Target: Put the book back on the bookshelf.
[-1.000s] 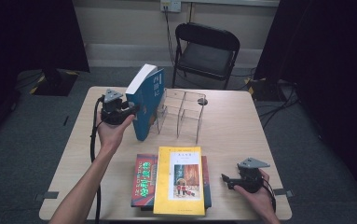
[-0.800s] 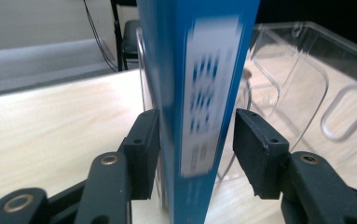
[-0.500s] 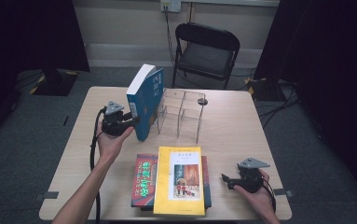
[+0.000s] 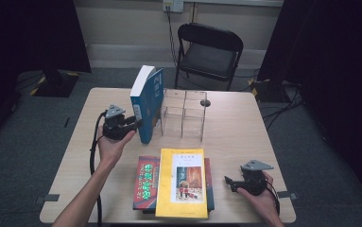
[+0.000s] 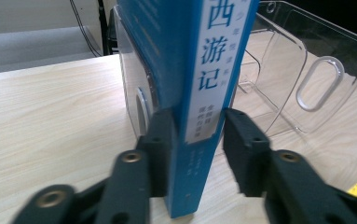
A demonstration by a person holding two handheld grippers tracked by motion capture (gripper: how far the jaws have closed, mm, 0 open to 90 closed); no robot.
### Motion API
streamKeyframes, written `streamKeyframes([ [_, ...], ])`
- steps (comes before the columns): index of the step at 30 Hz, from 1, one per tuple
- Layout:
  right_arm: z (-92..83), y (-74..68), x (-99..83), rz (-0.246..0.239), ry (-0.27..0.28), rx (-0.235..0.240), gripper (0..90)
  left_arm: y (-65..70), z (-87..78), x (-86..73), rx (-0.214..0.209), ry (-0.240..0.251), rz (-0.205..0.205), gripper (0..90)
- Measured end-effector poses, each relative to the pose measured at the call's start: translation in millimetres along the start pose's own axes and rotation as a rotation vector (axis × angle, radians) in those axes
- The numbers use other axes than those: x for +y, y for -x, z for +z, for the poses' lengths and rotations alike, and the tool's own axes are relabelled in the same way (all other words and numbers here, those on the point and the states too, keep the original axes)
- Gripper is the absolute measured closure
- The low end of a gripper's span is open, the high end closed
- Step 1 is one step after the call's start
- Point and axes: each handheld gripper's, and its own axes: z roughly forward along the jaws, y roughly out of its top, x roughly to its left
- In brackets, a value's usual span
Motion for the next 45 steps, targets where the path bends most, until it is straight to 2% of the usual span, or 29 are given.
streamKeyframes([
  [4, 0.0, 0.0, 0.0, 0.000, 0.000, 0.000, 17.7, -0.6, -2.3, -0.6, -0.007, -0.009, 0.019, 71.9],
  [6, 0.0, -0.1, 0.0, 0.001, 0.000, -0.001, 17.7, -1.2, -2.4, -1.8, -0.025, -0.003, 0.006, 71.7],
  [12, 0.1, -0.2, 0.1, 0.002, 0.000, -0.001, 17.7, 0.1, 3.0, -11.9, -0.024, -0.027, 0.008, 69.8],
  [14, 0.2, -0.3, 0.2, 0.002, 0.000, -0.002, 17.7, -1.7, 3.4, -13.4, -0.048, -0.025, -0.007, 72.5],
  [17, 0.4, -0.4, 0.3, 0.004, 0.000, -0.002, 17.7, -0.1, 2.0, -12.6, -0.051, -0.030, 0.018, 71.7],
  [18, 0.4, -0.4, 0.4, 0.003, 0.000, -0.002, 17.7, -0.3, 0.9, -12.2, -0.038, -0.024, 0.018, 73.6],
  [19, 0.4, -0.4, 0.4, 0.003, 0.000, -0.002, 17.7, -0.3, 0.9, -12.2, -0.038, -0.024, 0.018, 71.5],
  [20, 0.5, -0.4, 0.4, 0.003, 0.000, -0.002, 17.7, -1.5, 0.5, -11.6, -0.031, -0.011, -0.003, 66.9],
  [21, 0.5, -0.4, 0.4, 0.003, 0.000, -0.002, 17.7, -3.1, 0.5, -12.0, -0.040, -0.011, -0.009, 68.2],
  [24, 0.5, -0.4, 0.4, 0.003, 0.000, -0.002, 17.8, -3.9, -0.7, -13.5, -0.037, -0.026, 0.000, 63.4],
  [26, 0.4, -0.4, 0.4, 0.003, 0.000, -0.002, 17.7, -5.4, -6.3, -14.6, -0.030, -0.012, -0.018, 58.4],
  [29, 0.5, -0.5, 0.5, 0.004, 0.000, -0.004, 17.9, -6.9, -12.2, -16.4, -0.025, -0.015, -0.025, 55.9],
  [31, 0.4, -0.9, 1.9, 0.014, -0.002, 0.008, 20.7, -8.4, -22.4, -23.6, -0.043, -0.022, -0.038, 55.3],
  [32, -0.3, -1.3, 3.4, 0.022, -0.004, 0.015, 23.7, -8.6, -25.1, -25.5, -0.043, -0.033, -0.037, 56.0],
  [34, -1.0, -1.8, 7.0, 0.031, -0.008, 0.033, 23.6, -6.4, -30.6, -31.3, -0.035, -0.051, -0.047, 59.6],
  [36, -2.4, -5.2, 12.6, 0.024, -0.005, 0.018, 22.4, -4.4, -32.3, -33.8, -0.039, -0.068, -0.042, 65.7],
  [37, -4.7, -8.2, 16.9, 0.010, 0.004, 0.009, 22.3, 0.1, -36.2, -39.8, -0.082, -0.085, -0.040, 66.1],
  [39, -10.0, -12.2, 24.1, 0.017, 0.034, 0.029, 23.0, 6.7, -39.8, -44.0, -0.114, -0.103, -0.018, 66.0],
  [41, -17.8, -18.1, 33.3, 0.006, 0.072, 0.037, 27.3, 15.7, -42.7, -46.3, -0.143, -0.113, -0.023, 64.8],
  [43, -26.7, -23.2, 42.9, 0.013, 0.096, 0.075, 30.8, 26.4, -45.9, -48.6, -0.170, -0.131, 0.004, 63.8],
  [45, -34.3, -29.1, 52.4, 0.025, 0.114, 0.111, 35.1, 37.4, -47.5, -51.9, -0.197, -0.145, 0.009, 62.2],
])
